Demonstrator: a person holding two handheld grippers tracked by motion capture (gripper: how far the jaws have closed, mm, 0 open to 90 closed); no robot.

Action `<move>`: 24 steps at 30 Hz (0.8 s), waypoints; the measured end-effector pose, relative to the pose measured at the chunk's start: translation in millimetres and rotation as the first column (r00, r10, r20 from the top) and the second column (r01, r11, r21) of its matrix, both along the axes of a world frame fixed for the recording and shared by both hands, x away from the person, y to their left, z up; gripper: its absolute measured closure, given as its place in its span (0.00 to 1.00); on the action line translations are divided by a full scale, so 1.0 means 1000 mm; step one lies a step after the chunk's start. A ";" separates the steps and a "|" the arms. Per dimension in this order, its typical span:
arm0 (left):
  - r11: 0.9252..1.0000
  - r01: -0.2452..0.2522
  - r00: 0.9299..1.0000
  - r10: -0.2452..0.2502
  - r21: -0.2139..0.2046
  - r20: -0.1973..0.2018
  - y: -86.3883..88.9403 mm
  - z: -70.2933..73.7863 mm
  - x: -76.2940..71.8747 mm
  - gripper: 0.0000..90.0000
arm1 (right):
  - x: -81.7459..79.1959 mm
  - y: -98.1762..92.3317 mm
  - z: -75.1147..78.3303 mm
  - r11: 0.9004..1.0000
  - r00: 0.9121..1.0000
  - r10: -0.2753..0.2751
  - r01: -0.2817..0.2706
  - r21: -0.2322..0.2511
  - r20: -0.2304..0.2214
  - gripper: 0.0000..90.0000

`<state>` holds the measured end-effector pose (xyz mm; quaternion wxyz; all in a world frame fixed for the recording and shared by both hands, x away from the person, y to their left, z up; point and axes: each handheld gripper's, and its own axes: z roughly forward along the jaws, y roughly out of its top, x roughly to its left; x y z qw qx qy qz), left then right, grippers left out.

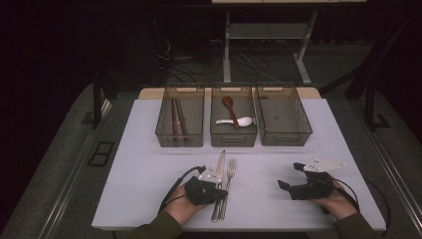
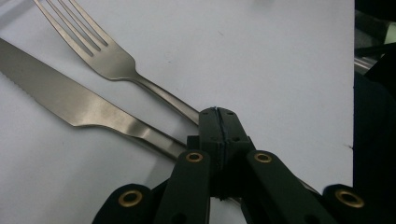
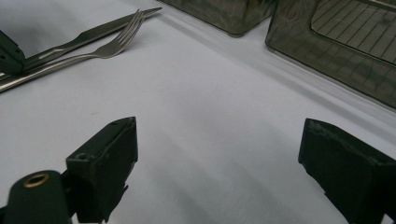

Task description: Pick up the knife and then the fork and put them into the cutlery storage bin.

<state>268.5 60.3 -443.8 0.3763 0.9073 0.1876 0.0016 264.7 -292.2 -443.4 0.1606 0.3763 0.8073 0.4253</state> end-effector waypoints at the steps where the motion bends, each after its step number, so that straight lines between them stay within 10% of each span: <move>1: 1.000 -0.004 1.000 0.004 0.009 0.008 -0.001 0.000 -0.001 0.99 | 0.000 0.000 0.000 1.000 1.000 -0.001 0.001 0.000 0.001 0.13; 24: 0.986 -0.132 0.989 0.124 0.099 0.079 0.018 0.004 0.010 0.99 | -0.001 -0.001 0.001 1.000 1.000 0.000 0.000 0.001 -0.001 0.13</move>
